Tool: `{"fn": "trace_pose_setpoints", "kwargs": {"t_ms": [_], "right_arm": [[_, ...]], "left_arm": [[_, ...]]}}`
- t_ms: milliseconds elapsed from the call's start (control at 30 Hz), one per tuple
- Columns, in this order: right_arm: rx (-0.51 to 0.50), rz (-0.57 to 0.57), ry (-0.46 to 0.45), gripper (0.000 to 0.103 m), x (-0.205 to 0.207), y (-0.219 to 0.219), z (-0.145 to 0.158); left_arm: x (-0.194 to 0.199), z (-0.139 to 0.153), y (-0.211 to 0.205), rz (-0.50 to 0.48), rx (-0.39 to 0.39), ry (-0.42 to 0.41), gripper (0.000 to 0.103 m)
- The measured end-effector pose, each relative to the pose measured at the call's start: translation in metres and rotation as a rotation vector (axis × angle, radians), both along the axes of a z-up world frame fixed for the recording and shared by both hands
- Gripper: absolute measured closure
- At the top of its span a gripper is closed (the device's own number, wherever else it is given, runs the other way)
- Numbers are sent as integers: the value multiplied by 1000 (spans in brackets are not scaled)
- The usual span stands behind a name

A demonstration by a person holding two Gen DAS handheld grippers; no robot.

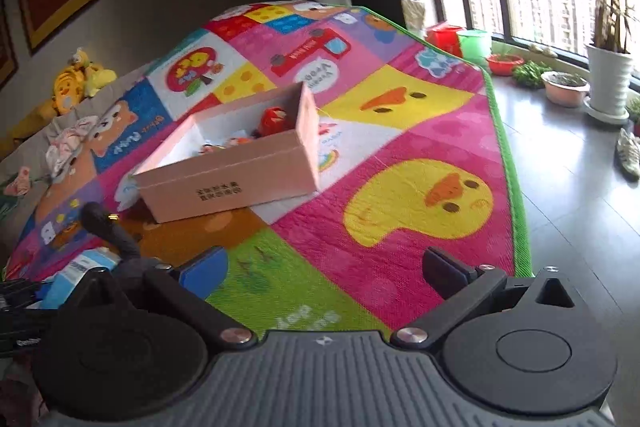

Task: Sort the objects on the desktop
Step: 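Lift the wipes pack with the left tool while the right tool grasps the black plush cat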

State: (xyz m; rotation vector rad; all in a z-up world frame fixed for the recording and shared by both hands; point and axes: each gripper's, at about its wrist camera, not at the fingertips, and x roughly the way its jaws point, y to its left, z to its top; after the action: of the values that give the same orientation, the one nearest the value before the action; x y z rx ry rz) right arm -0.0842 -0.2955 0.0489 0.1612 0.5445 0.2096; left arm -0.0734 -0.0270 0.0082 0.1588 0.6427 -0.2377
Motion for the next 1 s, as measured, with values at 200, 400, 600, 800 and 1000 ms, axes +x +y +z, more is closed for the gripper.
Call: {"fn": "trace_pose_setpoints", "kwargs": {"t_ms": [200, 400, 600, 800, 1000], "right_arm": [[-135, 244, -47, 0, -7, 59, 16], [-114, 254, 60, 2, 14, 79, 1], [-87, 268, 147, 22, 23, 82, -14], [-73, 247, 146, 36, 19, 78, -14], [-81, 206, 116, 36, 11, 66, -16]], "left_arm": [[-3, -2, -1, 7, 6, -4, 29], [-3, -1, -1, 4, 6, -16, 23], [-3, -1, 2, 8, -8, -14, 22], [-3, -1, 1, 8, -4, -15, 19], [-4, -1, -1, 16, 12, -13, 17]]}}
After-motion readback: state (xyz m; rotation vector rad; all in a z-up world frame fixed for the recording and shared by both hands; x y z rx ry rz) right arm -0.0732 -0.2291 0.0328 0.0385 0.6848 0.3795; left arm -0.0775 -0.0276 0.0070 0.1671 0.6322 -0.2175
